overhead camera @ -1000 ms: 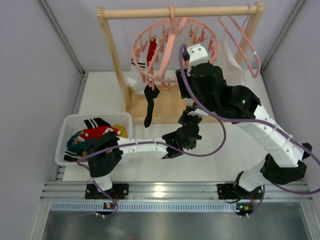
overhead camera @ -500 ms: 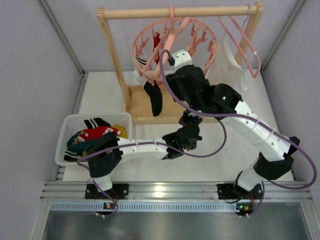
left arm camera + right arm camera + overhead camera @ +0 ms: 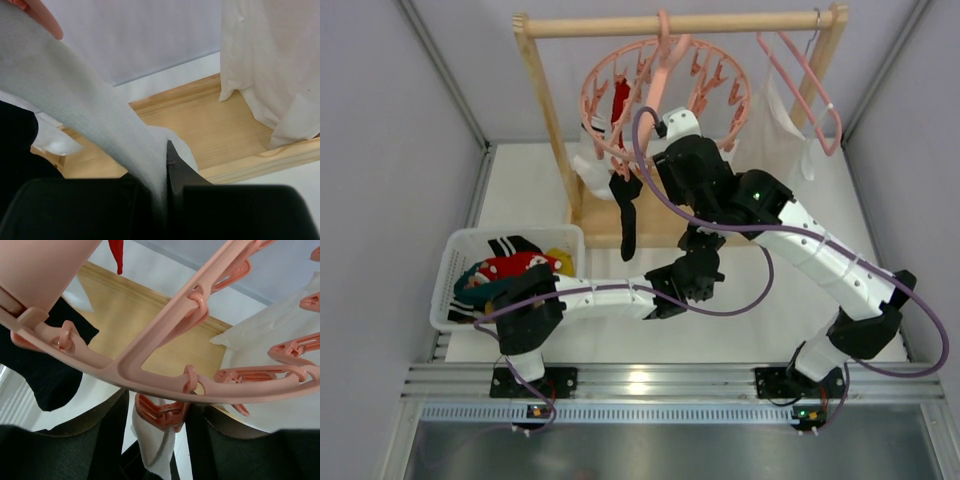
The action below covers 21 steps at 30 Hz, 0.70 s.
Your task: Remove the socks clipped to the hanger
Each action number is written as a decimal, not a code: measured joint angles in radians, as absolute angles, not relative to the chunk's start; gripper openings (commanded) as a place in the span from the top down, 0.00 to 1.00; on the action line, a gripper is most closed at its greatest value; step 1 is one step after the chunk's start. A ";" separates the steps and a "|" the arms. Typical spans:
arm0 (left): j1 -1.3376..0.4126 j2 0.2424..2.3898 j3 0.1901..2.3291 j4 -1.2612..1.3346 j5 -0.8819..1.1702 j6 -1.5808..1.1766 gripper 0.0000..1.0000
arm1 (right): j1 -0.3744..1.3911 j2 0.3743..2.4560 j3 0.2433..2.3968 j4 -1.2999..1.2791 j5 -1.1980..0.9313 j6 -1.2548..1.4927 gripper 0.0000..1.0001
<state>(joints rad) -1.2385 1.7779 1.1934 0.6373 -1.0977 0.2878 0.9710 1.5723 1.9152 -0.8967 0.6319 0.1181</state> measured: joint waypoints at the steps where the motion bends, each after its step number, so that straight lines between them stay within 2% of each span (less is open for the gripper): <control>1: -1.239 1.778 1.193 0.637 -1.098 0.288 1.00 | 0.966 1.571 1.909 -0.891 0.632 0.117 0.55; 5: -1.241 1.778 1.193 0.637 -1.098 0.287 1.00 | 0.958 1.570 1.890 -0.857 0.630 0.114 0.58; 7: -1.242 1.778 1.193 0.637 -1.098 0.287 1.00 | 0.957 1.567 1.878 -0.839 0.630 0.112 0.63; 8: -1.243 1.777 1.193 0.637 -1.098 0.287 1.00 | 0.956 1.564 1.871 -0.830 0.627 0.112 0.67; 9: -1.243 1.777 1.193 0.637 -1.098 0.287 1.00 | 0.955 1.561 1.865 -0.821 0.626 0.111 0.78; 12: -1.245 1.776 1.193 0.637 -1.098 0.286 1.00 | 0.953 1.547 1.845 -0.784 0.623 0.108 0.95; 17: -1.246 1.771 1.182 0.637 -1.100 0.274 1.00 | 0.953 1.528 1.826 -0.762 0.621 0.108 0.97; 21: -1.246 1.737 1.129 0.636 -1.102 0.230 1.00 | 0.953 1.517 1.811 -0.747 0.619 0.108 0.93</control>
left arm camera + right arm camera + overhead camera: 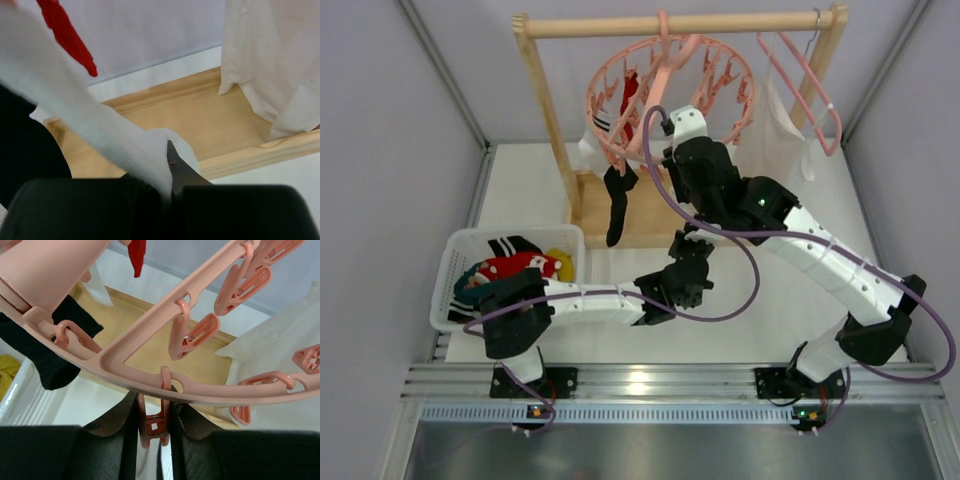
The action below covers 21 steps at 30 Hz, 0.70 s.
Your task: Remove the socks clipped to the hanger
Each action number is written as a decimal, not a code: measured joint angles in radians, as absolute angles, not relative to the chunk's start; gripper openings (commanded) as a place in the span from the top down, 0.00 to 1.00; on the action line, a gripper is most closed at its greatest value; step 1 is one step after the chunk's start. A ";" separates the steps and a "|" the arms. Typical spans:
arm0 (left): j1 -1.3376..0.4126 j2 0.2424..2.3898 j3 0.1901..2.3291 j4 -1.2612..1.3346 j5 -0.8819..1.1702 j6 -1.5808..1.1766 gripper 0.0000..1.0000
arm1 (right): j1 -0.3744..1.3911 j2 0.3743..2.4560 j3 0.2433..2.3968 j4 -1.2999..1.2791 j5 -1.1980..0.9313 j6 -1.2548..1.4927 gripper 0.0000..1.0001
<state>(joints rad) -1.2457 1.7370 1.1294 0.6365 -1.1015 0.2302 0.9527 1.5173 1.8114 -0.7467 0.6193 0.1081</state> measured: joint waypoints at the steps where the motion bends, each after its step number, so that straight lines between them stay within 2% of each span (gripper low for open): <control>1: -1.246 1.721 1.105 0.638 -1.103 0.213 1.00 | 0.952 1.514 1.806 -0.743 0.618 0.108 0.93; 5: -1.255 1.611 0.951 0.595 -1.127 0.095 1.00 | 0.936 1.485 1.771 -0.722 0.598 0.110 0.90; 8: -1.259 1.497 0.836 0.502 -1.140 -0.020 1.00 | 0.911 1.454 1.742 -0.709 0.577 0.115 0.89; 13: -1.259 1.305 0.721 0.315 -1.171 -0.192 1.00 | 0.875 1.416 1.726 -0.696 0.546 0.117 0.82; 15: -1.256 1.242 0.719 0.191 -1.179 -0.274 1.00 | 0.867 1.405 1.720 -0.694 0.534 0.119 0.64; 17: -1.247 1.163 0.720 0.048 -1.176 -0.371 1.00 | 0.854 1.389 1.701 -0.686 0.518 0.127 0.50; 21: -1.200 0.980 0.722 -0.160 -1.161 -0.491 1.00 | 0.821 1.346 1.652 -0.678 0.489 0.139 0.33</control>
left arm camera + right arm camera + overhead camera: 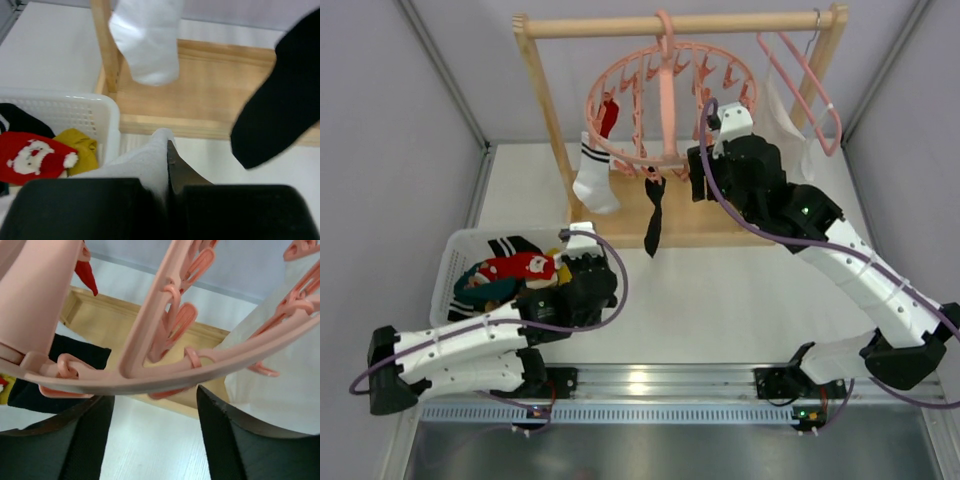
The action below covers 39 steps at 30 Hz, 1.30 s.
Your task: Remove the socks clipped to the hanger
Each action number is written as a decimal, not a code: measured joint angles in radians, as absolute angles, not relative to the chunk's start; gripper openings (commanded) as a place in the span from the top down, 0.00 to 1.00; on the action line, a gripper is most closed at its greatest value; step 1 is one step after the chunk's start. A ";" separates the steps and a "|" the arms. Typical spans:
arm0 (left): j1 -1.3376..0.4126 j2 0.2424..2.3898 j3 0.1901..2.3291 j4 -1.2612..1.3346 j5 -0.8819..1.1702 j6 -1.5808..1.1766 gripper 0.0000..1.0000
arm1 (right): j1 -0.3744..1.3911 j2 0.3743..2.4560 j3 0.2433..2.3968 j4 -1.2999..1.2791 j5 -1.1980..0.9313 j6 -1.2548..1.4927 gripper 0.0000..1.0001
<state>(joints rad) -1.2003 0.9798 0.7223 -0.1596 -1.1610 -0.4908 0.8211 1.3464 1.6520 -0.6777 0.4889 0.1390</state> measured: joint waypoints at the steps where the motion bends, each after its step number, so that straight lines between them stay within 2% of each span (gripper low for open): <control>1: -1.181 0.940 0.729 -0.205 -1.158 -0.515 1.00 | 0.819 1.335 1.640 -0.675 0.477 0.142 0.31; 2: -1.162 0.910 0.741 -0.250 -1.151 -0.537 1.00 | 0.817 1.321 1.626 -0.671 0.463 0.144 0.26; 5: -1.060 0.870 0.793 -0.368 -1.090 -0.582 1.00 | 0.817 1.270 1.571 -0.656 0.433 0.159 0.21; 11: -0.704 0.857 0.888 -0.551 -0.934 -0.609 1.00 | 0.817 1.118 1.423 -0.626 0.393 0.186 0.12; 13: -0.618 0.857 0.922 -0.601 -0.906 -0.612 1.00 | 0.817 1.068 1.378 -0.618 0.395 0.192 0.10; 17: -0.462 0.857 0.963 -0.659 -0.864 -0.619 1.00 | 0.817 1.005 1.322 -0.607 0.395 0.204 0.01; 20: -0.332 0.864 0.965 -0.680 -0.820 -0.620 1.00 | 0.817 0.979 1.289 -0.597 0.395 0.211 0.01; 23: -0.194 0.900 0.965 -0.691 -0.759 -0.625 0.77 | 0.817 0.953 1.256 -0.592 0.394 0.214 0.01; 24: -0.162 0.914 0.964 -0.695 -0.739 -0.629 0.51 | 0.817 0.944 1.247 -0.591 0.393 0.214 0.01; 25: -0.142 0.924 0.963 -0.697 -0.727 -0.630 0.37 | 0.817 0.933 1.237 -0.591 0.393 0.215 0.01; 26: -0.123 0.933 0.956 -0.697 -0.715 -0.641 0.30 | 0.817 0.920 1.229 -0.591 0.392 0.215 0.01; 28: -0.102 0.937 0.936 -0.702 -0.697 -0.664 0.23 | 0.817 0.896 1.215 -0.591 0.390 0.216 0.00; 29: -0.097 0.935 0.923 -0.709 -0.685 -0.673 0.16 | 0.817 0.881 1.208 -0.591 0.391 0.218 0.01; 30: -0.093 0.934 0.921 -0.711 -0.681 -0.679 0.02 | 0.817 0.869 1.203 -0.591 0.391 0.220 0.01; 35: -0.092 0.864 0.919 -0.717 -0.633 -0.682 0.02 | 0.817 0.810 1.179 -0.588 0.392 0.221 0.01; 39: -0.092 0.808 0.920 -0.696 -0.469 -0.659 0.02 | 0.817 0.776 1.144 -0.579 0.389 0.230 0.01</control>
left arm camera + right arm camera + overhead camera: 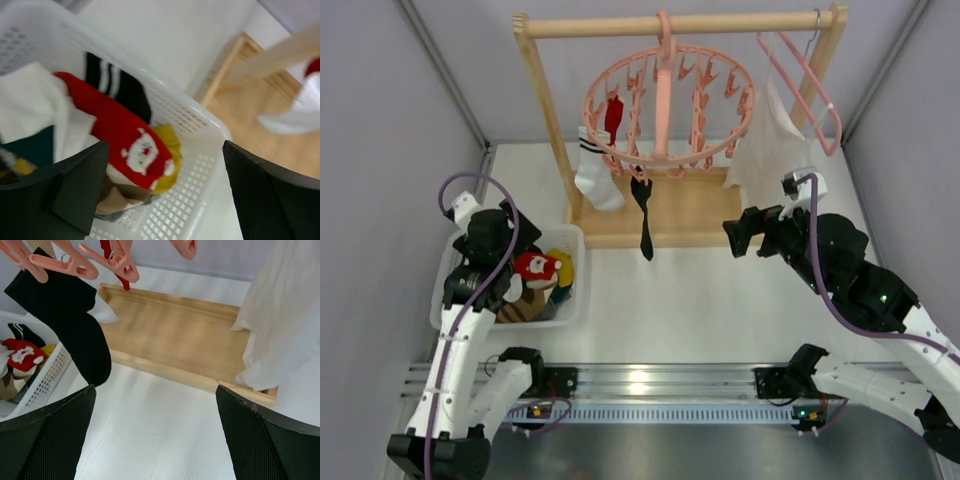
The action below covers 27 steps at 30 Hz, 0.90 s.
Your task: Remove the socks clipped to the hanger
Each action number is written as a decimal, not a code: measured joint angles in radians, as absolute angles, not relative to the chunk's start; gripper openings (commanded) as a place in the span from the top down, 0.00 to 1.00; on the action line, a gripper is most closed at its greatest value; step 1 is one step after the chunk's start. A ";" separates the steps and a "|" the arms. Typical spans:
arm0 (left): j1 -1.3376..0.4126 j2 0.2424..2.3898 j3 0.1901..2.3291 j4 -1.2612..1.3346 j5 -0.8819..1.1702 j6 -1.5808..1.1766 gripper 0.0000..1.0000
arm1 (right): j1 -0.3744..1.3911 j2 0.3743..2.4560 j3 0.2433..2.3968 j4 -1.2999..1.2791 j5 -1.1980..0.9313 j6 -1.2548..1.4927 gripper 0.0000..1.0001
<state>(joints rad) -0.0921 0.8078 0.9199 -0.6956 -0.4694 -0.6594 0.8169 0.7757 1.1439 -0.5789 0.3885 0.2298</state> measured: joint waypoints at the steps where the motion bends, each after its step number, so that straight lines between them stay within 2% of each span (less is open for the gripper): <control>1: -0.092 0.809 0.920 -0.679 -0.405 -0.651 0.02 | 0.817 0.767 1.129 -0.571 0.384 0.233 0.00; 4: -0.131 0.838 0.917 -0.607 -0.263 -0.628 0.02 | 0.817 0.746 1.091 -0.557 0.347 0.244 0.01; 7: -0.289 0.852 0.869 -0.491 -0.205 -0.597 0.02 | 0.817 0.733 1.056 -0.541 0.304 0.255 0.00; 11: -0.557 0.820 0.776 -0.296 -0.195 -0.532 0.02 | 0.817 0.720 1.032 -0.525 0.261 0.267 0.01; 15: -0.725 0.792 0.680 -0.072 -0.247 -0.454 0.02 | 0.817 0.709 1.025 -0.498 0.218 0.282 0.01; 24: -0.767 0.927 0.505 0.387 -0.337 -0.247 0.02 | 0.817 0.709 1.022 -0.445 0.128 0.302 0.01; 27: -0.767 0.987 0.488 0.484 -0.347 -0.193 0.05 | 0.817 0.721 1.021 -0.429 0.098 0.309 0.01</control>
<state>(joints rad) -0.7666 0.9867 0.4881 0.4839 -0.3470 -0.1932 0.8169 0.7208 1.0214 -0.4290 0.0978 0.3092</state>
